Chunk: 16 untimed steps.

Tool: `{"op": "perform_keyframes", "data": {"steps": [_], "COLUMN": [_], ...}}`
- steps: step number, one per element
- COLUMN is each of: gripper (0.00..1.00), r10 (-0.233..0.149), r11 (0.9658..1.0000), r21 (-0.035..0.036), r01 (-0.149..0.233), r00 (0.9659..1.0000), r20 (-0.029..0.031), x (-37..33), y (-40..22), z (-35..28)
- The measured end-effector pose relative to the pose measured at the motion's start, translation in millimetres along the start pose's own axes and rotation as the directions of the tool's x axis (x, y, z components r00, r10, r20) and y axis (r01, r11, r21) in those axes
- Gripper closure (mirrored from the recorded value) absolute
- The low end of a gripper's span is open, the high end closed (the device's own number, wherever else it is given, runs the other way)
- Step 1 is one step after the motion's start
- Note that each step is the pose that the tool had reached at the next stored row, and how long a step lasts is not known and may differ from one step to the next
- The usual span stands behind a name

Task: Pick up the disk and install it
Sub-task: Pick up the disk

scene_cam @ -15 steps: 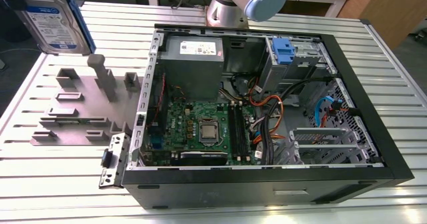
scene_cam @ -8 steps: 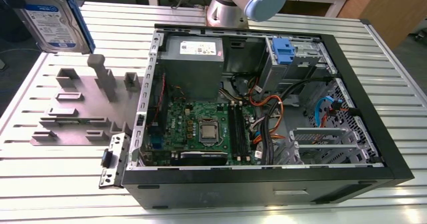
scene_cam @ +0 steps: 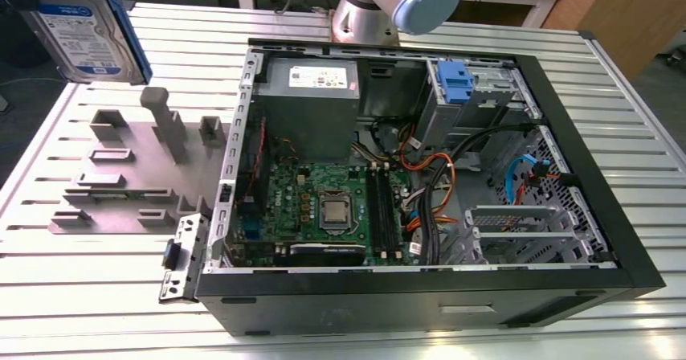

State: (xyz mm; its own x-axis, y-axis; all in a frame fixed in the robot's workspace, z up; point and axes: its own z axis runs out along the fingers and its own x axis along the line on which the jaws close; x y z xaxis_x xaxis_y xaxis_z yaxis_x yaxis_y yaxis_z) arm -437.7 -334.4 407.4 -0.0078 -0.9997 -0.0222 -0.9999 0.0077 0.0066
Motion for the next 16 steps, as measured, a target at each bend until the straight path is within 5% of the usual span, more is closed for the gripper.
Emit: {"op": "perform_keyframes", "data": {"steps": [16], "gripper": [0.64], "r10": [0.0], "r11": [1.0], "r21": [-0.0001], "r01": [0.0], "r00": [1.0], "r20": [-0.0001], "x": [-0.1], "y": [0.0], "z": [-4.2]}}
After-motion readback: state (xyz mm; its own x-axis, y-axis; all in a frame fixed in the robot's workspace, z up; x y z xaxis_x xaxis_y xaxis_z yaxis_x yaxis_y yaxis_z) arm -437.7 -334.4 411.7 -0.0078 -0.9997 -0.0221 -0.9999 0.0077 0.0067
